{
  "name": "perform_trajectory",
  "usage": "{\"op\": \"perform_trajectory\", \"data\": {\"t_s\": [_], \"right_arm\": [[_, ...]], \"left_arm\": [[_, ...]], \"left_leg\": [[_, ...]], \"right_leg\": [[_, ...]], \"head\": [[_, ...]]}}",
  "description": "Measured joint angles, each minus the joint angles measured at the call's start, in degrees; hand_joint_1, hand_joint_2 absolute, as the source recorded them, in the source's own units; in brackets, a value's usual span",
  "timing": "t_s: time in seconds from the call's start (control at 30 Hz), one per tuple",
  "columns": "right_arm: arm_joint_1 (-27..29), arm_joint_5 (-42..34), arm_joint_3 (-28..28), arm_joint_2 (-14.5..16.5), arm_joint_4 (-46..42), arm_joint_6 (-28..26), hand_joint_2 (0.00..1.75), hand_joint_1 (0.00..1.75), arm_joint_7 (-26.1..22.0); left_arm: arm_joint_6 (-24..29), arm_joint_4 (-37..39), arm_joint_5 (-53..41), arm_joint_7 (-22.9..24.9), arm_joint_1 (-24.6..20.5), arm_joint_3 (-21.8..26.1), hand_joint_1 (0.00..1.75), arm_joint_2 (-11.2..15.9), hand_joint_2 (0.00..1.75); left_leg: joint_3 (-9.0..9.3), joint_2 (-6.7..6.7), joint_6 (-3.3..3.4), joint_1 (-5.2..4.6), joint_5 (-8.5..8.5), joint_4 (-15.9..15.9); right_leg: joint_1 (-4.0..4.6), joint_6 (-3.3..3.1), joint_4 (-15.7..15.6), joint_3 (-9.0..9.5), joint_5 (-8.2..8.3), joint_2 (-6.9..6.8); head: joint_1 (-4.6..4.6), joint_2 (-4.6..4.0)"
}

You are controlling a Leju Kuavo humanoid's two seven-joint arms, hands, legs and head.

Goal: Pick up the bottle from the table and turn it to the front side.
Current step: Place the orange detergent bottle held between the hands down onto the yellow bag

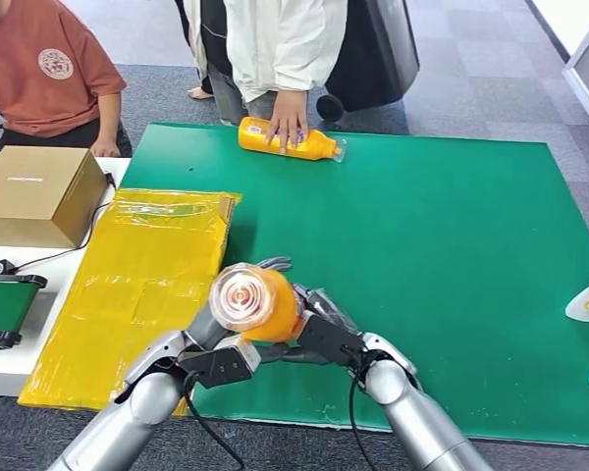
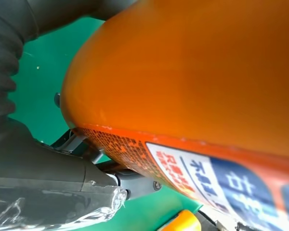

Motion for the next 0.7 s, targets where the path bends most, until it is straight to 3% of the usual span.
{"op": "perform_trajectory", "data": {"t_s": [0.17, 0.2, 0.23, 0.33, 0.37, 0.7], "right_arm": [[-0.04, 0.43, 0.02, 0.32, 0.01, -0.11, 1.75, 1.75, -0.04], [-0.03, 0.49, 0.02, 0.39, 0.00, -0.20, 1.75, 1.68, -0.04], [0.00, 0.52, 0.03, 0.44, -0.01, -0.28, 1.75, 1.44, -0.04], [0.26, 0.63, 0.09, 0.56, -0.03, -0.60, 1.75, 0.21, 0.08], [0.40, 0.69, 0.10, 0.60, -0.05, -0.78, 1.75, 0.01, 0.26], [3.55, 0.39, -1.09, 0.48, -0.15, -2.97, 1.75, 0.00, 3.80]], "left_arm": [[1.93, -0.97, 1.36, -1.08, 1.28, 0.61, 1.75, -0.01, 1.75], [2.34, -1.24, 1.63, -1.26, 1.60, 0.79, 1.75, -0.02, 1.75], [2.76, -1.50, 1.85, -1.43, 1.94, 1.00, 1.75, -0.03, 1.75], [4.18, -2.22, 2.47, -2.08, 3.01, 1.59, 1.75, -0.08, 1.75], [4.88, -2.50, 2.75, -2.31, 3.41, 1.78, 1.75, -0.15, 1.75], [14.27, -6.48, 2.69, -4.05, 6.75, 5.55, 1.75, -1.98, 1.75]], "left_leg": [[0.00, 0.00, 0.00, 0.00, 0.00, 0.00], [-0.01, 0.00, 0.00, 0.00, 0.00, 0.00], [-0.01, 0.00, -0.01, 0.00, -0.01, 0.00], [-0.01, 0.01, -0.01, 0.00, -0.01, 0.00], [-0.02, 0.01, -0.01, 0.00, -0.01, 0.00], [-0.11, 0.00, -0.01, 0.00, -0.02, 0.00]], "right_leg": [[0.00, -0.01, 0.00, -0.03, -0.01, 0.00], [0.00, -0.02, 0.00, -0.04, -0.01, 0.00], [0.00, -0.02, 0.00, -0.04, -0.02, 0.00], [0.00, -0.02, 0.00, -0.05, -0.02, 0.00], [0.00, -0.02, 0.00, -0.05, -0.02, 0.00], [0.00, -0.02, -0.01, -0.10, -0.02, 0.00]], "head": [[0.01, 0.01], [0.01, 0.01], [0.01, 0.00], [0.00, 0.00], [-0.01, 0.00], [0.00, 0.00]]}}
